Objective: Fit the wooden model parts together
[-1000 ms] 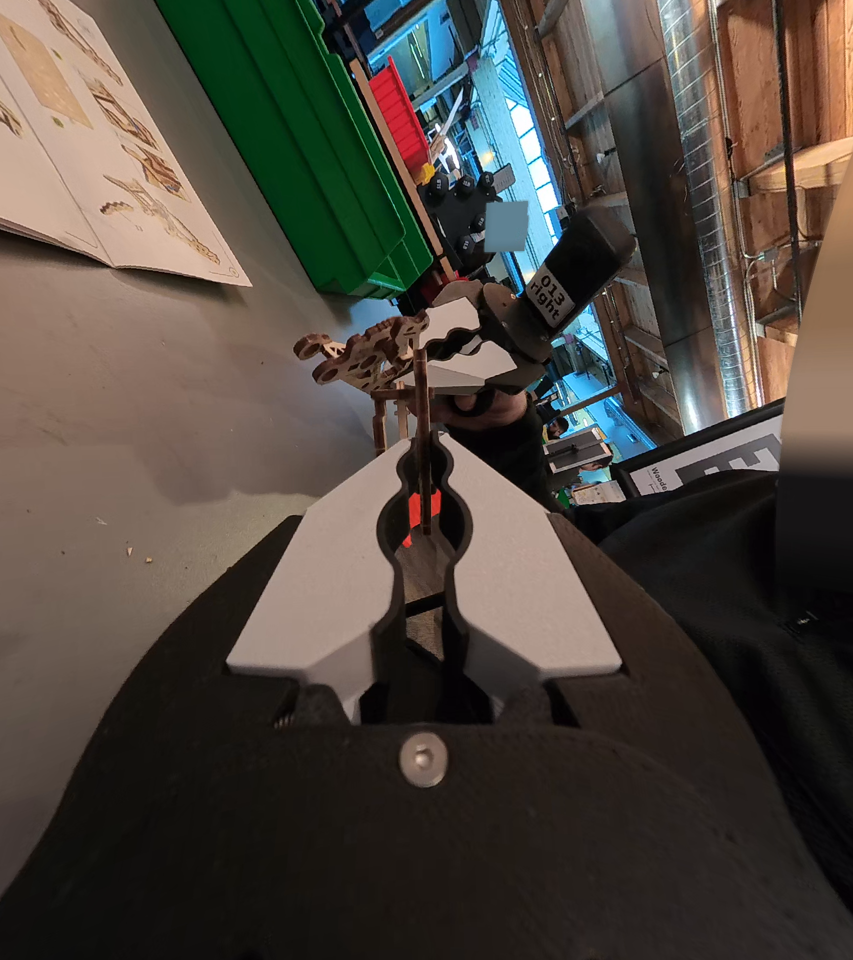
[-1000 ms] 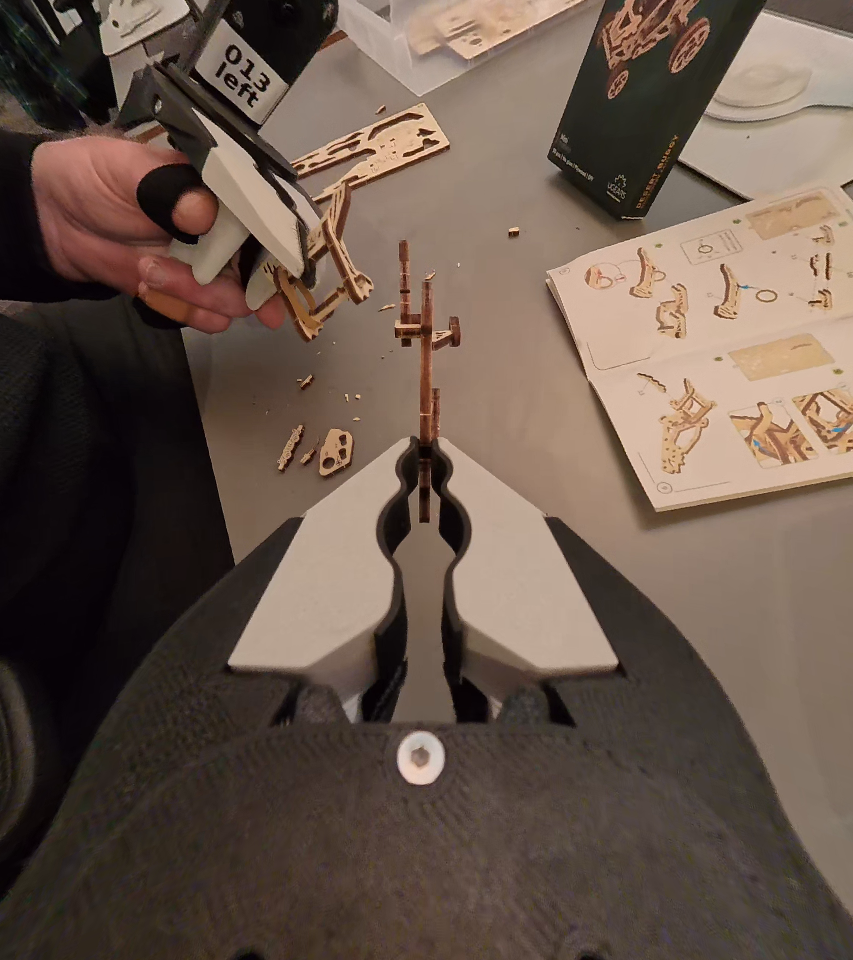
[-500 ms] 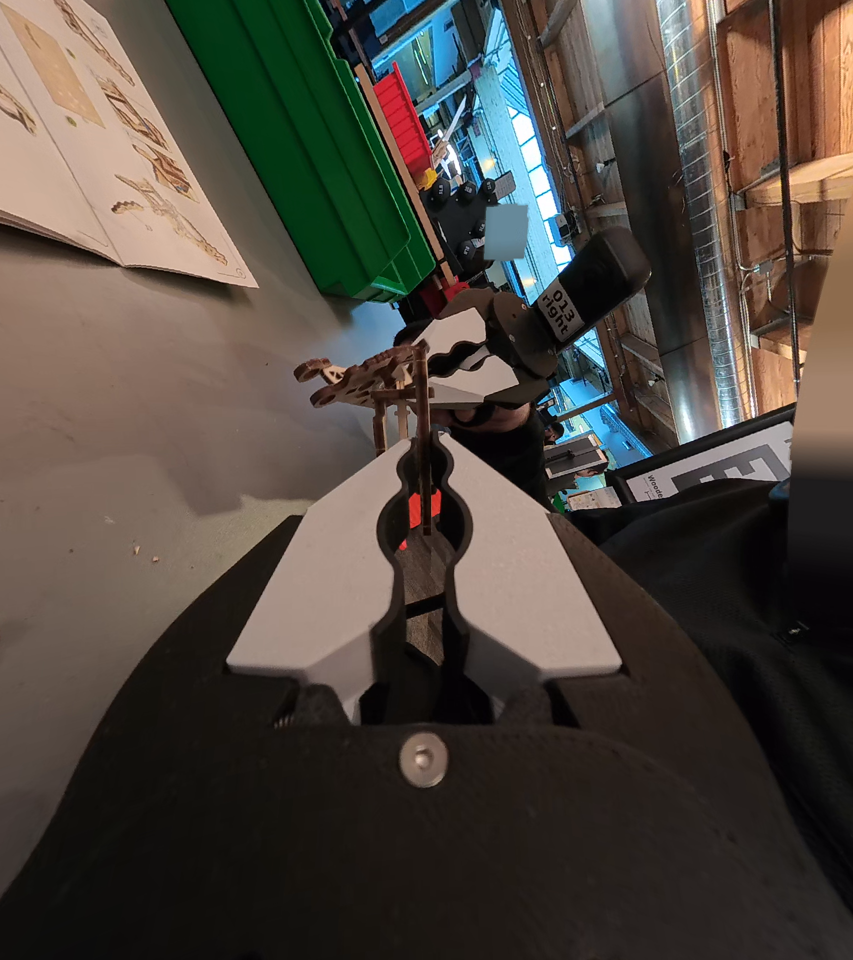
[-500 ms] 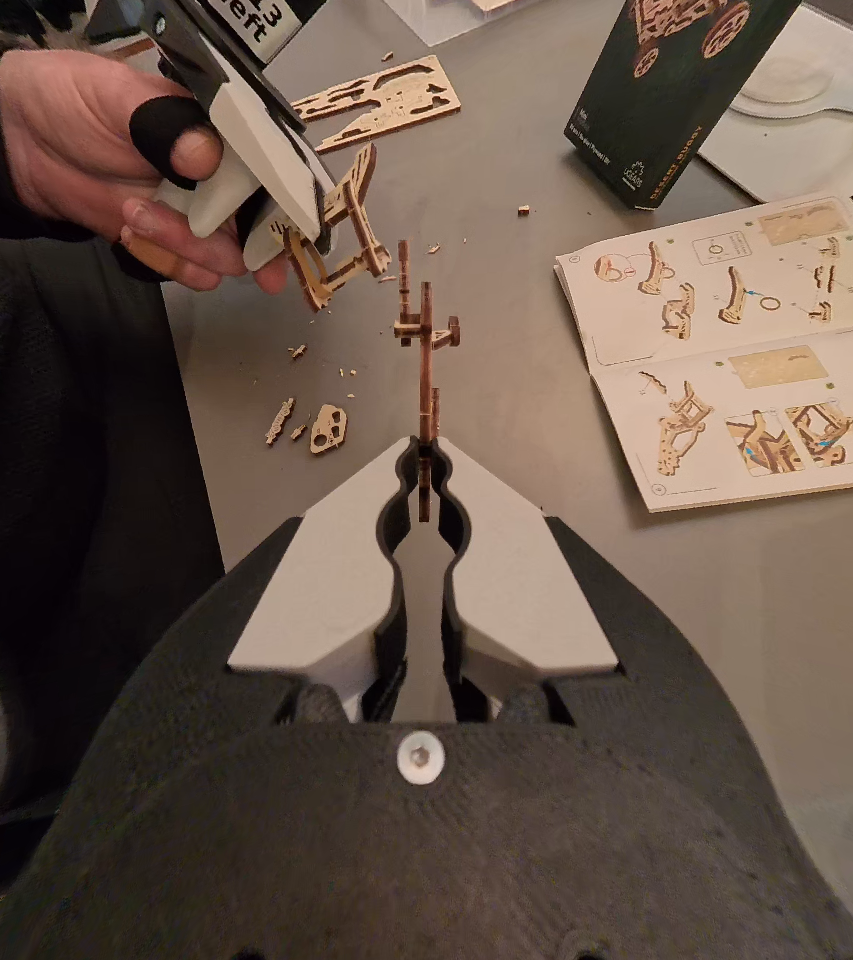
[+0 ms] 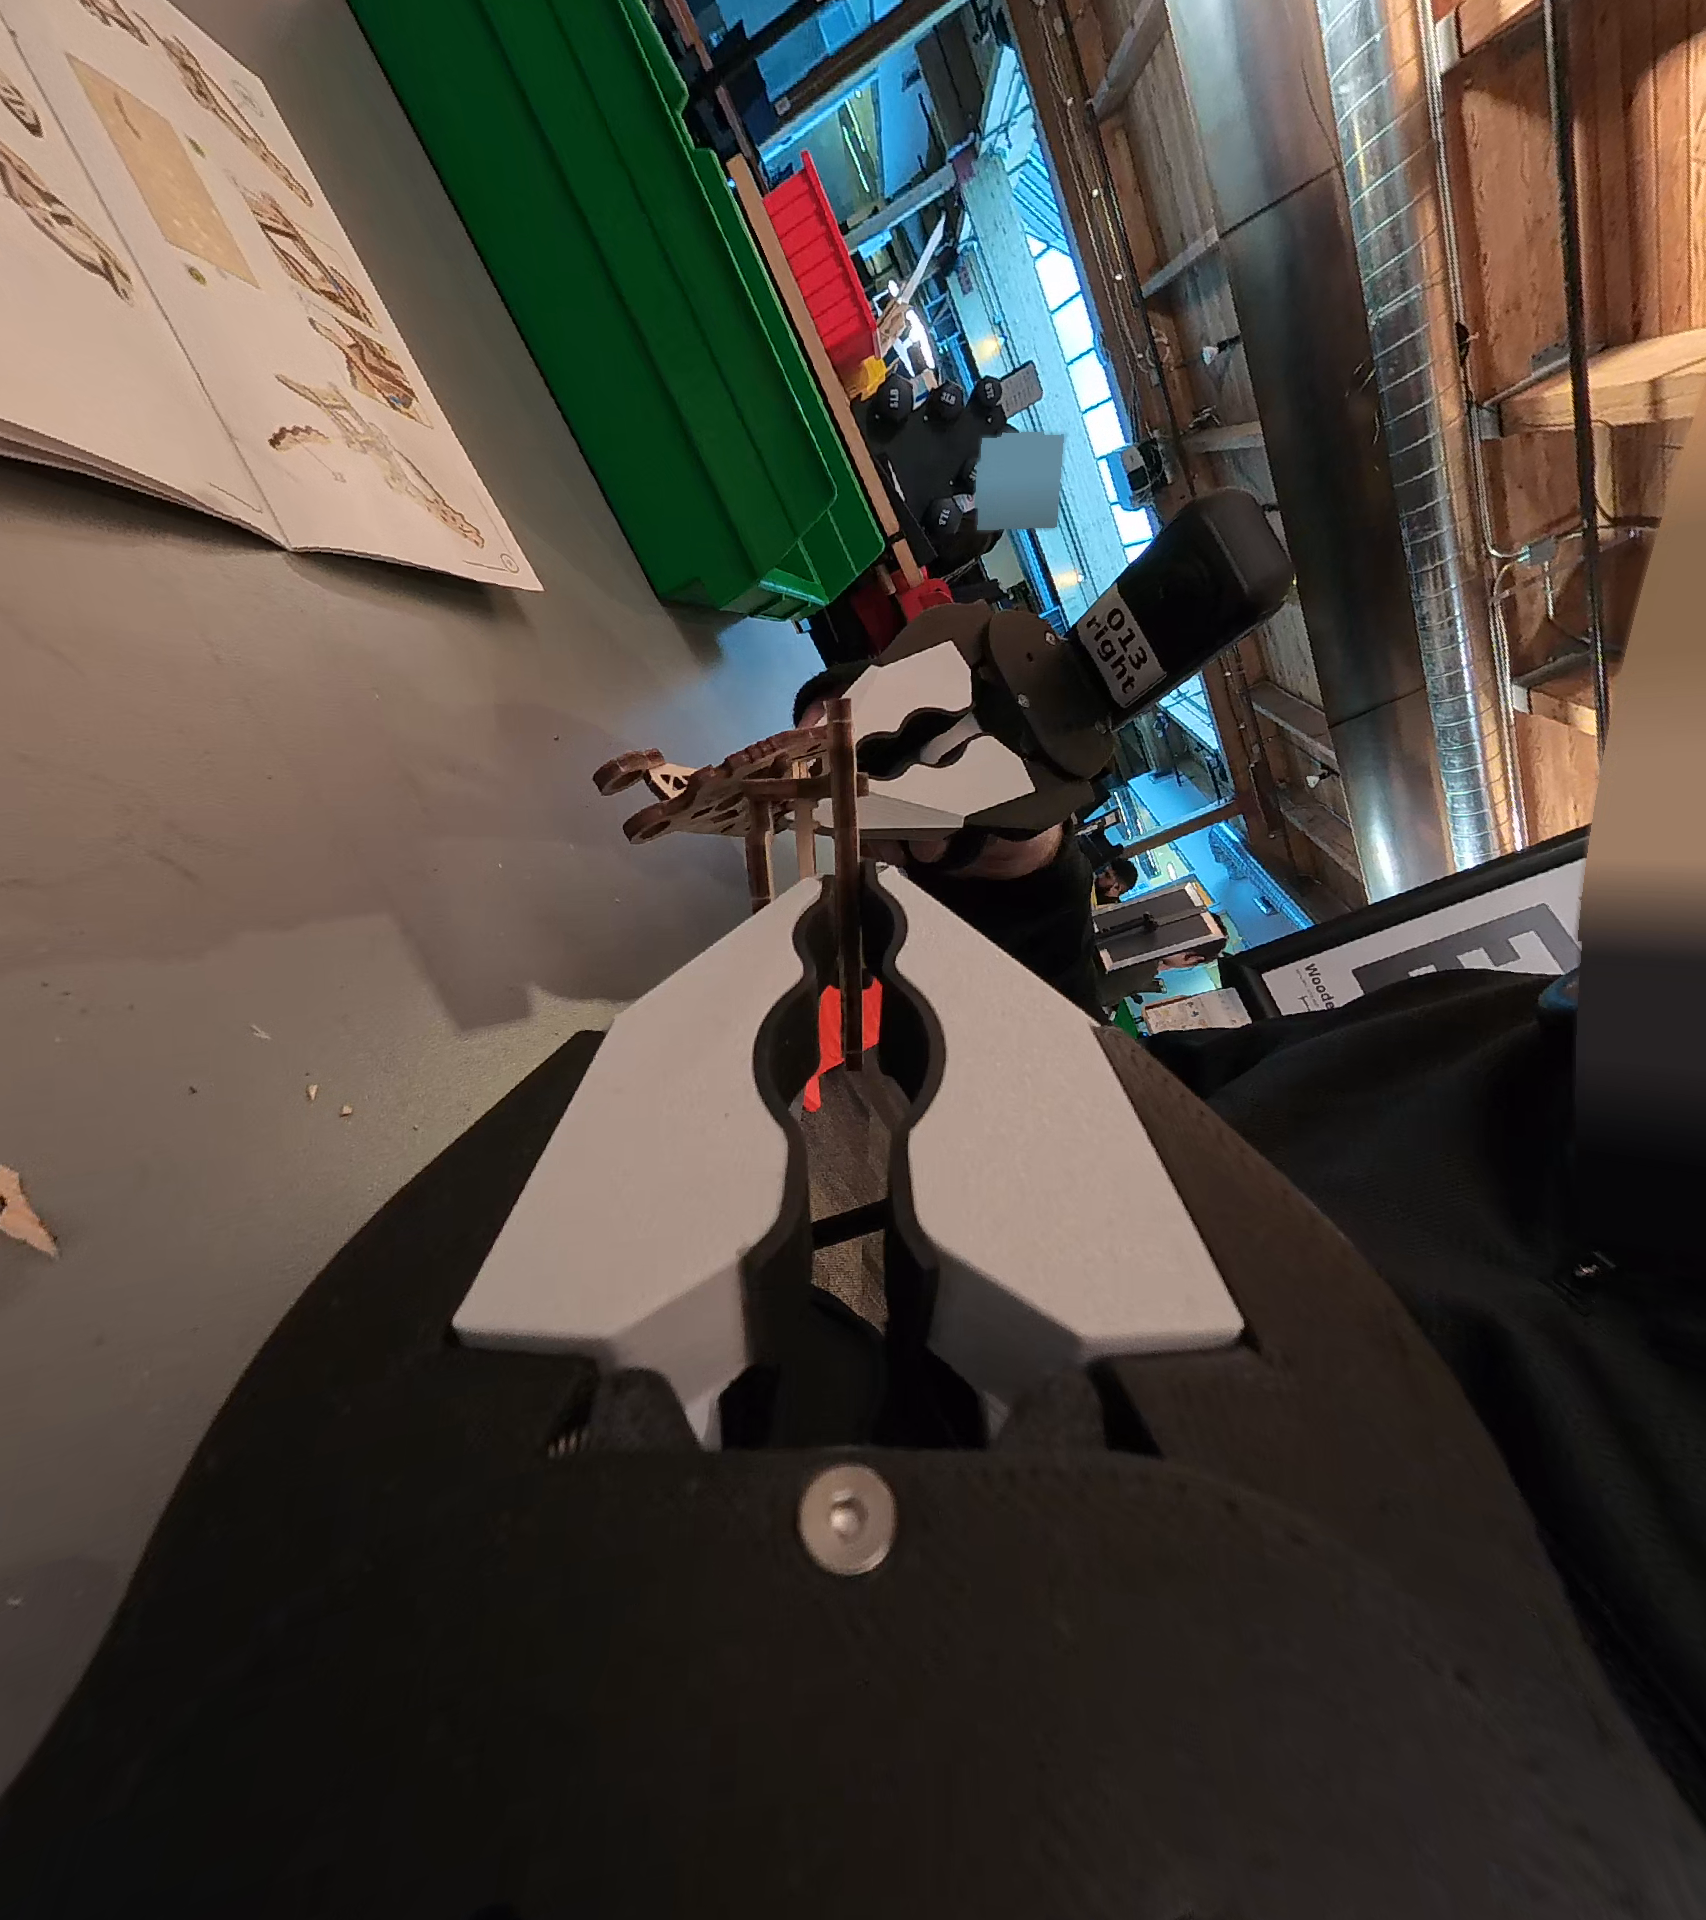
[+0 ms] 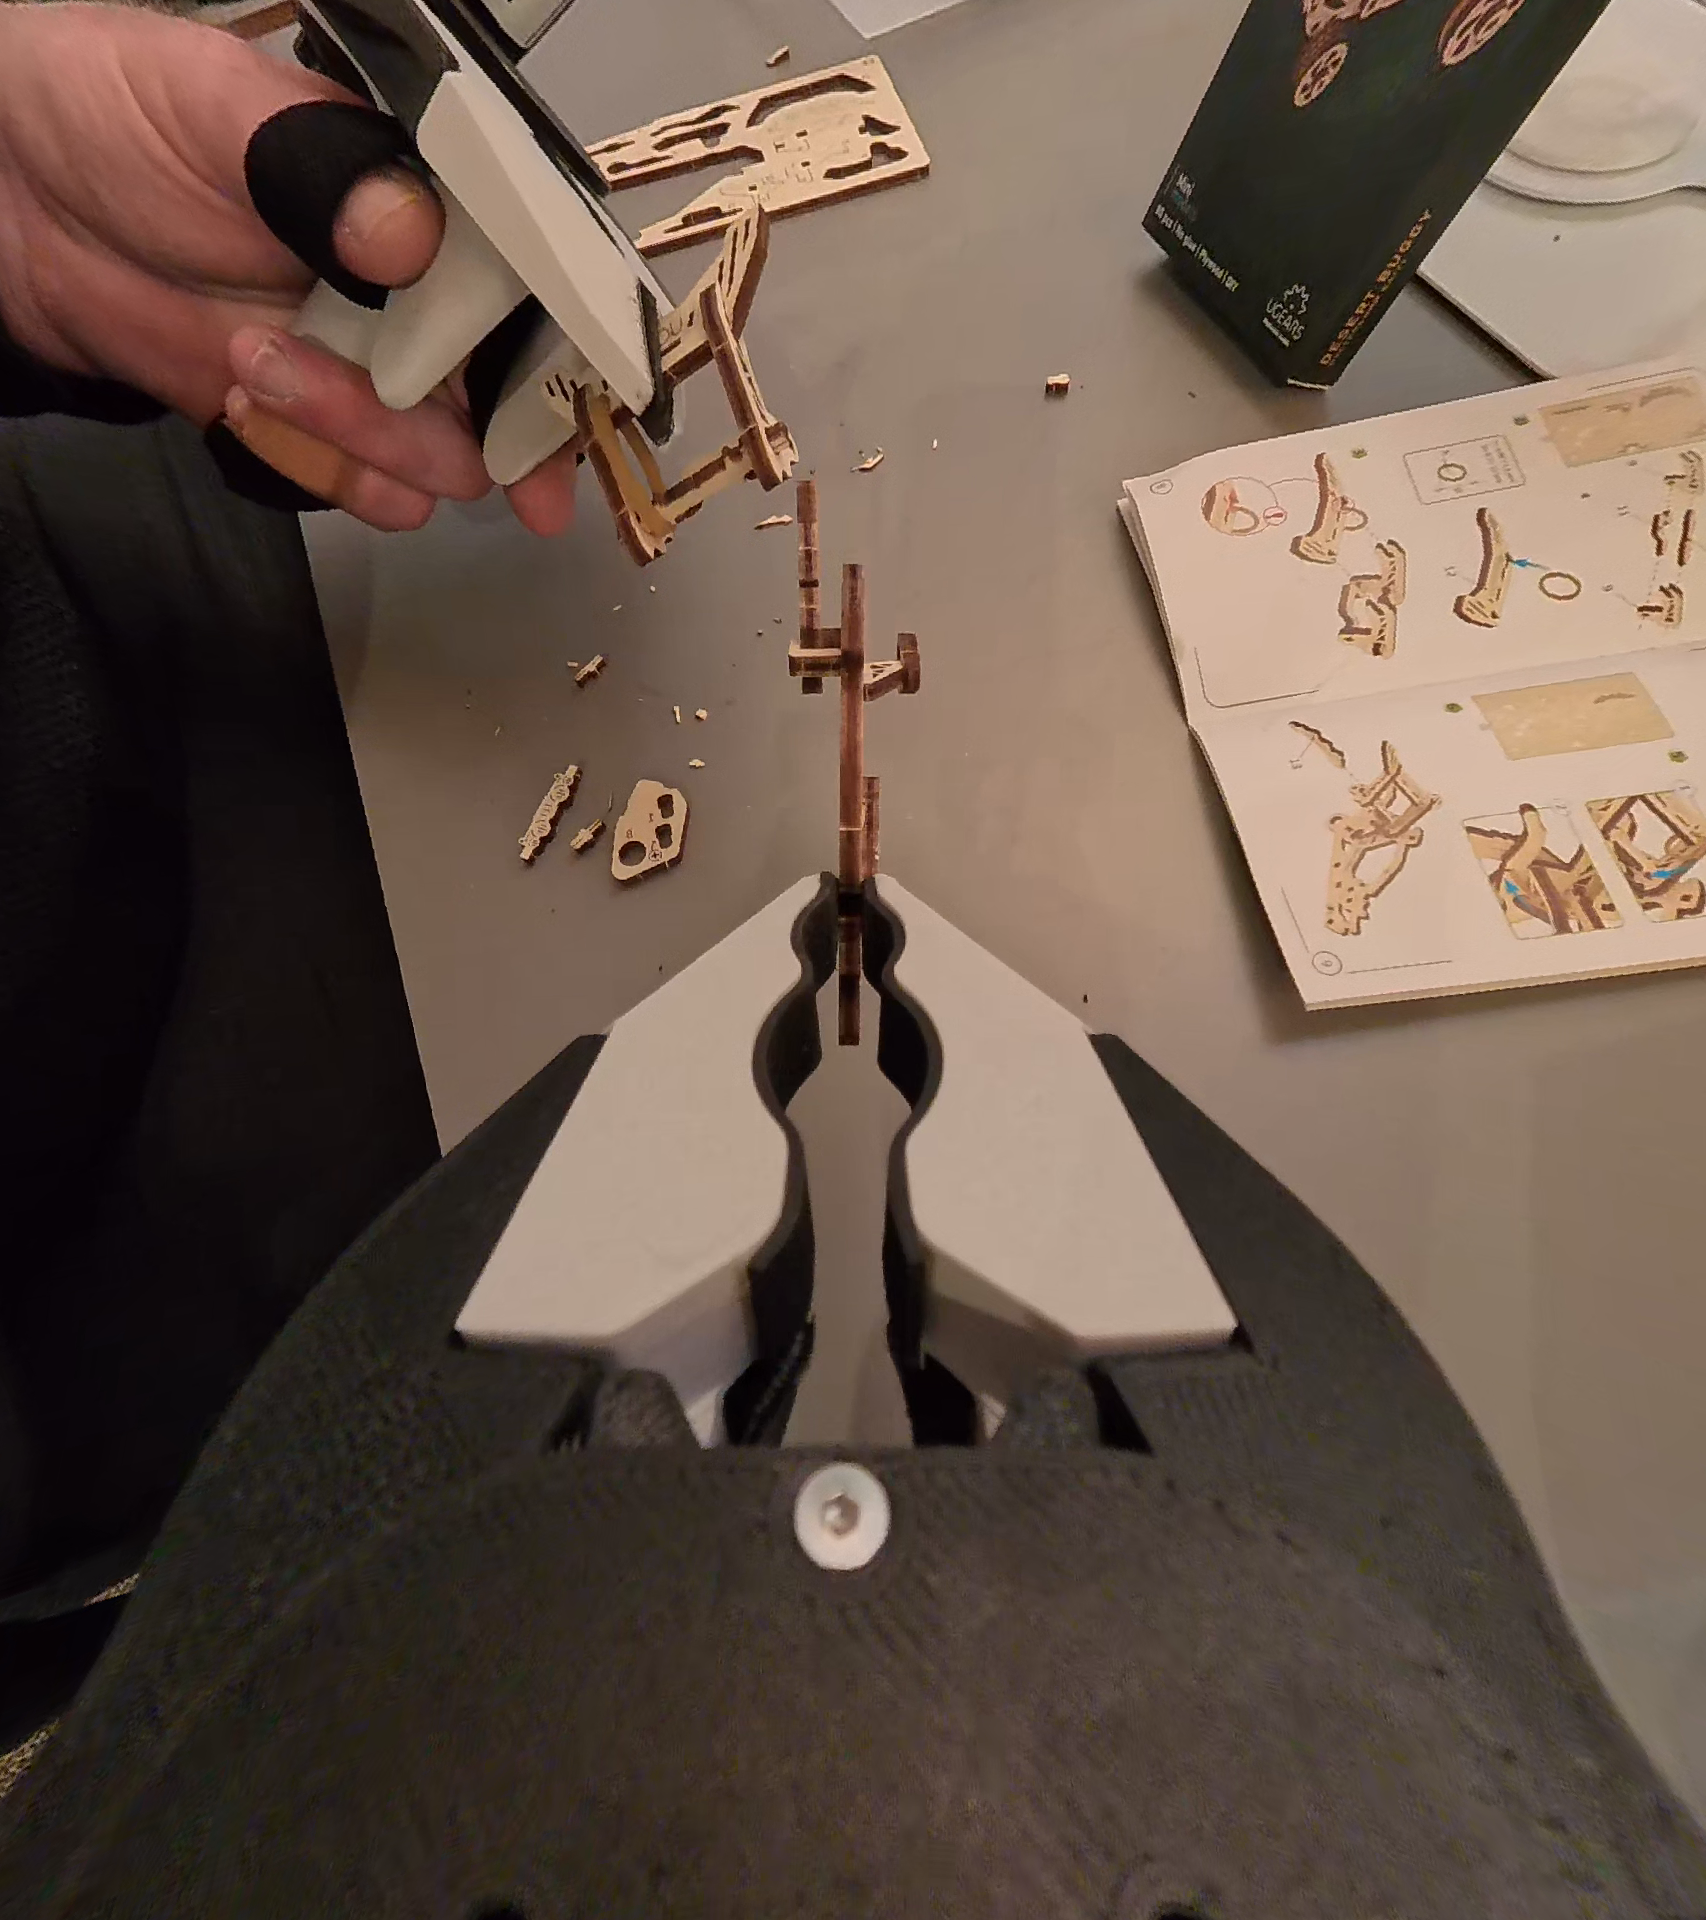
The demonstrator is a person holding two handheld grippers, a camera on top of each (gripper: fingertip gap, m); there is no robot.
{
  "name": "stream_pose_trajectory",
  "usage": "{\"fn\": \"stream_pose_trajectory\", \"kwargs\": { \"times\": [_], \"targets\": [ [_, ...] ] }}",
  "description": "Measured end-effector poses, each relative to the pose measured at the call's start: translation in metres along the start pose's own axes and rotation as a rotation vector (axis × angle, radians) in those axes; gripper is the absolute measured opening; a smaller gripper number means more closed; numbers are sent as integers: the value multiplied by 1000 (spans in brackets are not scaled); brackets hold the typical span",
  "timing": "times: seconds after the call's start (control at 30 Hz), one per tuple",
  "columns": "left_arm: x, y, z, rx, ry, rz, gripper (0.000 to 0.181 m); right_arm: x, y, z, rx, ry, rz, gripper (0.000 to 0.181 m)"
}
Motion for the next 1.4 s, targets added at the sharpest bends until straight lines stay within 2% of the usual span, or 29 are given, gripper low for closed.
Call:
{"fn": "stream_pose_trajectory", "kwargs": {
  "times": [0.03, 1.4],
  "targets": [
    [0, 0, 0, 0, -1, 1, 1, 0, 0, 0, 0, 0, -1, 0],
    [-6, 2, 0, -7, -23, -5, 1, 10, 10, 7, -1, -35, 55, 0]
  ]
}}
Point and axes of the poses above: each gripper's, where its closed fingertips meet, z out along the fingers, y out of its underside, x = y × z across the jaws, the point moved 5 cm from there along -z, back along the fingers, and after that the axes turned 12 degrees about -y, right-handed, at the moved point
